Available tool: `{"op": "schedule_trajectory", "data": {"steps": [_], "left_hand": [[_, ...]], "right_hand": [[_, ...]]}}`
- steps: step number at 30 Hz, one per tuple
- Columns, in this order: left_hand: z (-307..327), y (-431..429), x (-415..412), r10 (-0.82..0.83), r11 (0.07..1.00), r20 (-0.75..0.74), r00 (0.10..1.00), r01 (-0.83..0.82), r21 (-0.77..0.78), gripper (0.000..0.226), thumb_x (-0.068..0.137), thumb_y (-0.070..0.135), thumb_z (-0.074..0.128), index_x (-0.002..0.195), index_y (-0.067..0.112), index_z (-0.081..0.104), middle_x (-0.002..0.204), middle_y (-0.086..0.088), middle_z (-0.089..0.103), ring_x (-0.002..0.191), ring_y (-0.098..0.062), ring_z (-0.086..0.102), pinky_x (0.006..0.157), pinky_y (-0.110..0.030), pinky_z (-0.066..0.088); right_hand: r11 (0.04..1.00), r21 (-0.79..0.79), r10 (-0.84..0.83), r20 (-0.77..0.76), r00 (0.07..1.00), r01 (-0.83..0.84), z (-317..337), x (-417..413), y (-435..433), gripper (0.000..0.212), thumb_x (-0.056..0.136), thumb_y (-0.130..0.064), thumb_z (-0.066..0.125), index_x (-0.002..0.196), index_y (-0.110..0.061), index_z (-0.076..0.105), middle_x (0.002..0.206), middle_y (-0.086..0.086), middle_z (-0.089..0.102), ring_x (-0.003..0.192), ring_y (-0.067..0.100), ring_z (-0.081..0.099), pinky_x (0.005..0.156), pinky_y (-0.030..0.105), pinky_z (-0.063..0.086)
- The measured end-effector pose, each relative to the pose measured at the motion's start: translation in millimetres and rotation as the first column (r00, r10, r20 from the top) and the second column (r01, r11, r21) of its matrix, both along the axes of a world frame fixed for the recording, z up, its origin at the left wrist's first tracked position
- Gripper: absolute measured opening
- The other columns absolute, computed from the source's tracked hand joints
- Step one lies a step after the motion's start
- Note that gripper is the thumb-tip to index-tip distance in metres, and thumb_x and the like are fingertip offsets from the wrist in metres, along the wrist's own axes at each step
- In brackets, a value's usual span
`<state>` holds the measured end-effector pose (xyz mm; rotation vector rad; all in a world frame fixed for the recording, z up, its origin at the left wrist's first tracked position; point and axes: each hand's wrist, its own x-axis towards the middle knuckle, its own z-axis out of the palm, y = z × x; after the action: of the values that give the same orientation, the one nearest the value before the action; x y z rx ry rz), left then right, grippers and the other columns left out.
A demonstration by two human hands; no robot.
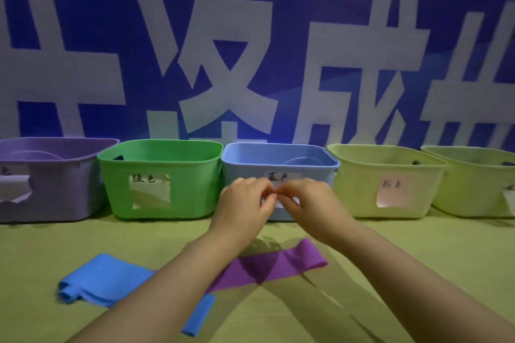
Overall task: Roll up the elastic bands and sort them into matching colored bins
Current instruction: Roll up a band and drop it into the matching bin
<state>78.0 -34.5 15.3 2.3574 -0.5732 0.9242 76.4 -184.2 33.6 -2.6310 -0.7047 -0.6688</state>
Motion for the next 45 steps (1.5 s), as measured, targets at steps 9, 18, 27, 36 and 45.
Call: {"op": "schedule_trajectory", "data": {"steps": [9,18,27,36,45], "left_hand": [[-47,-66,0,0.03,0.985,-0.272,0.962,0.018,0.173,0.024,0.091,0.029,0.049,0.113,0.024,0.056,0.106,0.005,0.06,0.097,-0.015,0.056,0.081,-0.031,0.045],[-50,-59,-4,0.03,0.993,-0.242,0.97,-0.001,0.118,0.027,0.093,0.022,0.046,0.119,0.023,0.053,0.117,0.006,0.055,0.103,-0.012,0.054,0.083,-0.027,0.044],[-41,-50,-6,-0.103,0.993,-0.341,0.934,0.079,-0.083,0.027,0.093,0.025,0.05,0.119,0.02,0.054,0.112,0.0,0.061,0.104,-0.015,0.055,0.088,-0.029,0.041],[-3,-50,-20,-0.27,0.938,-0.344,0.9,0.165,-0.303,0.024,0.086,0.031,0.061,0.109,0.034,0.054,0.095,0.009,0.064,0.086,-0.009,0.059,0.069,-0.017,0.045],[5,-56,-31,-0.328,0.886,-0.173,0.929,0.238,-0.398,0.029,0.087,0.018,0.061,0.102,0.042,0.052,0.085,0.013,0.062,0.085,-0.003,0.059,0.077,-0.019,0.048]], "right_hand": [[0.97,-0.096,-0.24,-0.261,0.935,0.222,-53,-3,-59,0.026,0.091,-0.033,0.046,0.112,-0.028,0.06,0.11,-0.003,0.065,0.104,0.02,0.057,0.085,0.032,0.043],[0.963,-0.048,-0.267,-0.326,0.907,0.266,-60,-6,-43,0.022,0.089,-0.029,0.047,0.09,-0.016,0.063,0.094,0.005,0.065,0.087,0.023,0.057,0.071,0.032,0.043],[0.939,0.272,-0.137,-0.261,0.956,0.209,-44,-9,-43,0.013,0.091,-0.027,0.052,0.093,-0.018,0.061,0.088,0.002,0.065,0.081,0.02,0.057,0.067,0.03,0.043],[0.805,0.592,-0.119,0.091,0.989,0.042,-8,-21,-57,0.004,0.093,-0.02,0.052,0.09,-0.021,0.055,0.078,-0.017,0.054,0.074,-0.005,0.051,0.062,0.006,0.037],[0.845,0.524,0.073,0.088,0.993,-0.109,-12,-30,-45,0.007,0.088,-0.017,0.059,0.088,-0.02,0.066,0.082,-0.012,0.063,0.08,0.004,0.058,0.074,0.022,0.047]]}}
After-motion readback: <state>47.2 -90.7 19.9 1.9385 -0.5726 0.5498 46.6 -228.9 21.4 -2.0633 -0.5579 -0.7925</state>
